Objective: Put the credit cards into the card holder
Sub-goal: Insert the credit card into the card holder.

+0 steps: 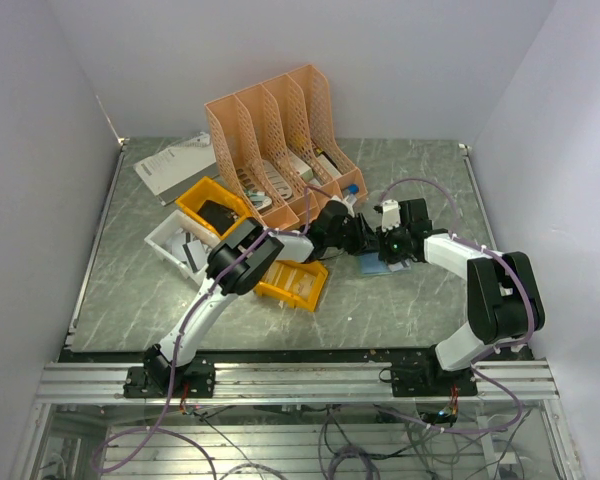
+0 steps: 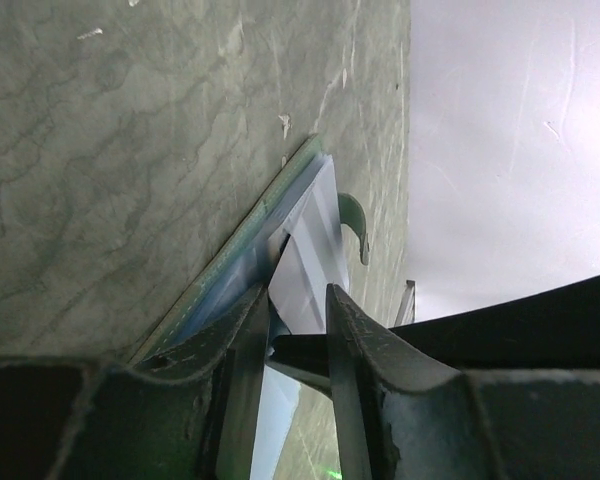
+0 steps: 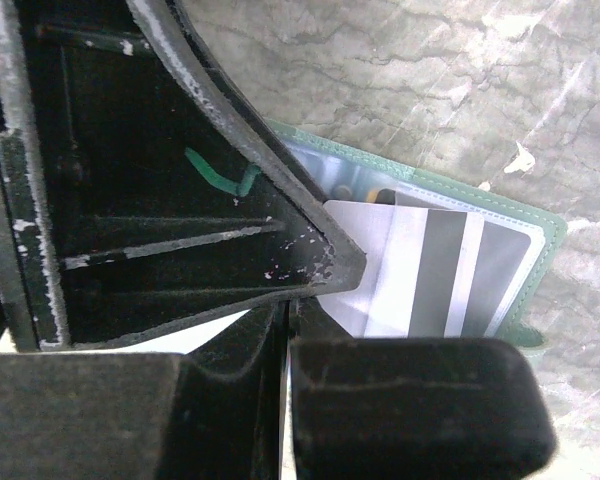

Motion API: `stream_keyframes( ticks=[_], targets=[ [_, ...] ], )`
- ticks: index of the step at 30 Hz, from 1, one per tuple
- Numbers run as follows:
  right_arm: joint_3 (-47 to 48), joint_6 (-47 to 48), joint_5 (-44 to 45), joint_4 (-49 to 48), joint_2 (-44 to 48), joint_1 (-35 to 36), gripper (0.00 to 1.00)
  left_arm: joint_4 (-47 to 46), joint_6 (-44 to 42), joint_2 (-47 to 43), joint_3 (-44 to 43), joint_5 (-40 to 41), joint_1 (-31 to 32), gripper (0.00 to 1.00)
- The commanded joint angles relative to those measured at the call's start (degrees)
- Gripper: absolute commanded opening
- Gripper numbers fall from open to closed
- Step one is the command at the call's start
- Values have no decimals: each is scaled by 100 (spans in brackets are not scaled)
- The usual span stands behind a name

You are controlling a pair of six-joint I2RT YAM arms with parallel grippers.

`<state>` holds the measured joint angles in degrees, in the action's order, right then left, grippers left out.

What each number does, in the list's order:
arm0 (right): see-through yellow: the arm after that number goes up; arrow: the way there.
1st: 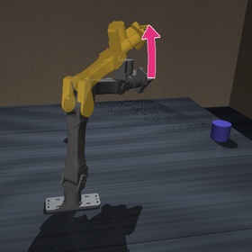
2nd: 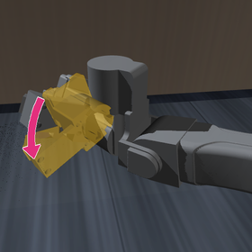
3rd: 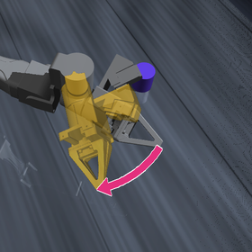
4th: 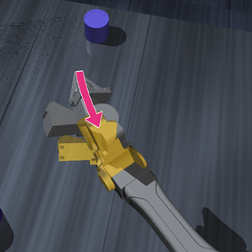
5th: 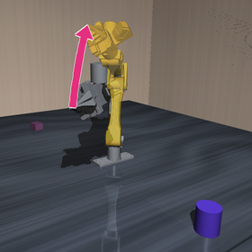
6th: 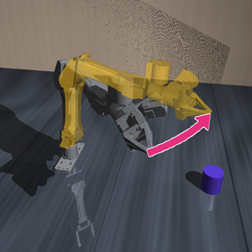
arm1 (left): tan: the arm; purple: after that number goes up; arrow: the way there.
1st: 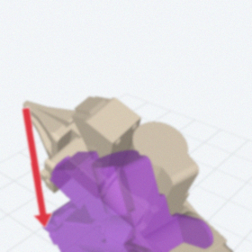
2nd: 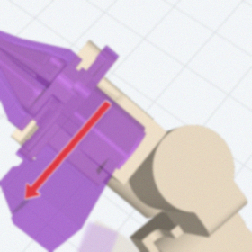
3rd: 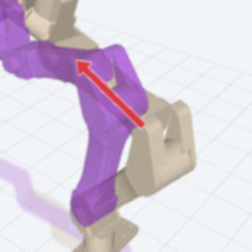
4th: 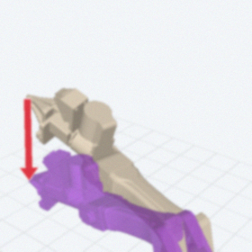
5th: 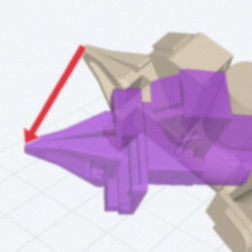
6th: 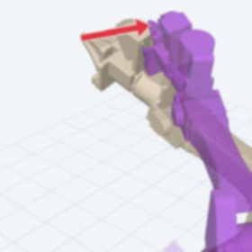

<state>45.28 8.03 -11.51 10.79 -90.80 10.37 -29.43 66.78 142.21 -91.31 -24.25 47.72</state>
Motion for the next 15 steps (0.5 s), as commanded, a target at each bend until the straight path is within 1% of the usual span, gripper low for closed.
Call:
stream_keyframes(
  ticks=[1,8,15],
  targets=[
    [-47,-20,370,-189,-103,1,0,381,-181,74,332,139,-50,42],
    [-41,-99,645,-255,-98,2,0,346,-251,-162,544,205,-88,43],
    [-16,-178,712,-292,-76,0,0,310,-293,-350,816,245,-99,43]
  ],
)
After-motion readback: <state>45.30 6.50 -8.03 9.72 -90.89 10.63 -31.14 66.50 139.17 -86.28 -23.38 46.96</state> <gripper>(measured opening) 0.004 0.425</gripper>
